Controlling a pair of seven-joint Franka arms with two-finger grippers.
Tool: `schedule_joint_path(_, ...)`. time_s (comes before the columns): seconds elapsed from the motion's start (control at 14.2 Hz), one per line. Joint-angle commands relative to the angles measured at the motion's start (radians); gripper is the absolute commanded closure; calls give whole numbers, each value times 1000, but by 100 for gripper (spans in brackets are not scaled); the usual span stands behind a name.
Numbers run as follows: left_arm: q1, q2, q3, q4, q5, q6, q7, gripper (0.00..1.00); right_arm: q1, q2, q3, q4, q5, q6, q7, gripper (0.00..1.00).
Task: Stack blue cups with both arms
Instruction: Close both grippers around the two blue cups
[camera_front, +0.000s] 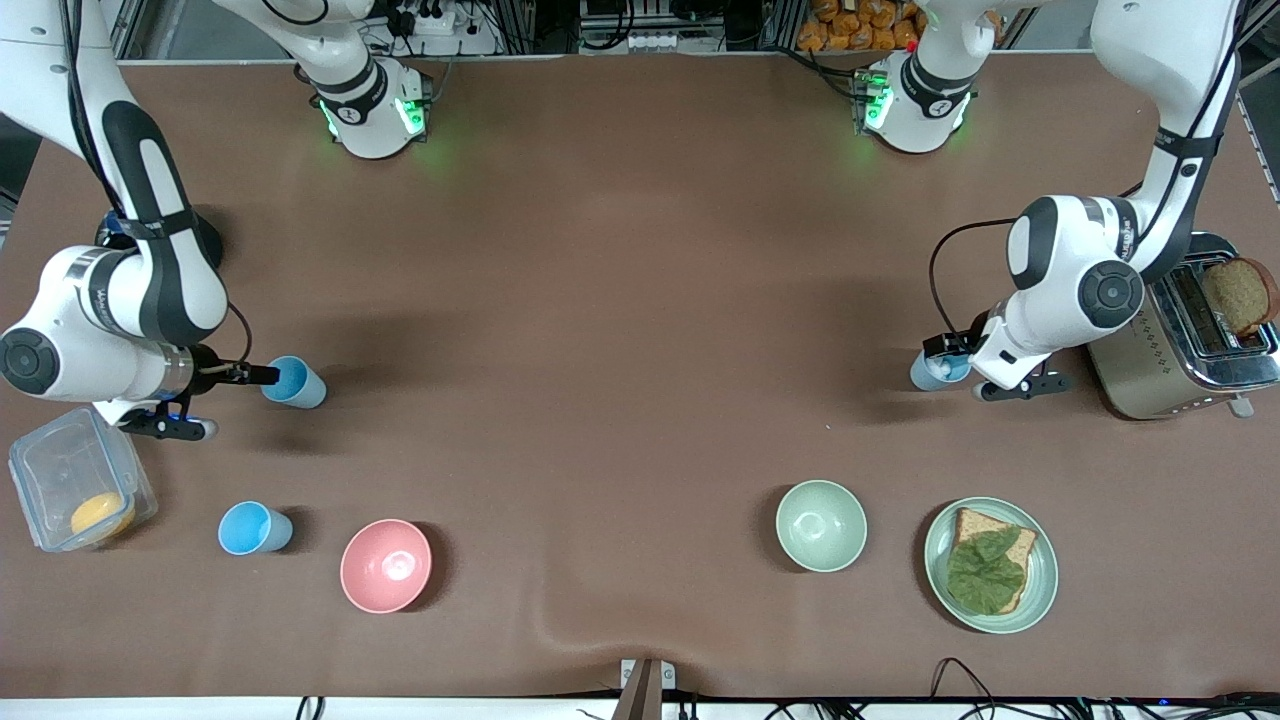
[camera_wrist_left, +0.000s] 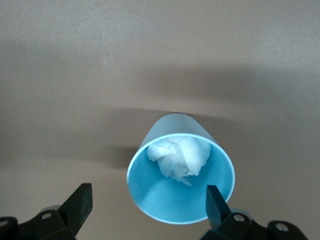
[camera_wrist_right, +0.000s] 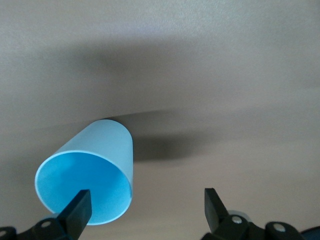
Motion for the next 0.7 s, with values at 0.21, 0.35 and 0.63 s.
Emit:
schedule_joint_path(0.21, 3, 32, -7, 14, 20, 40, 14, 72, 4, 55, 0, 12, 16, 20, 4, 0)
schedule_joint_path(0.35, -2, 29, -10, 20, 20, 40, 14, 100, 4, 63, 0, 12, 16, 27, 5, 28)
schedule_joint_path(0.63, 0, -11, -77, 30, 10, 38, 5, 100, 4, 70, 0, 12, 96, 29, 4, 100)
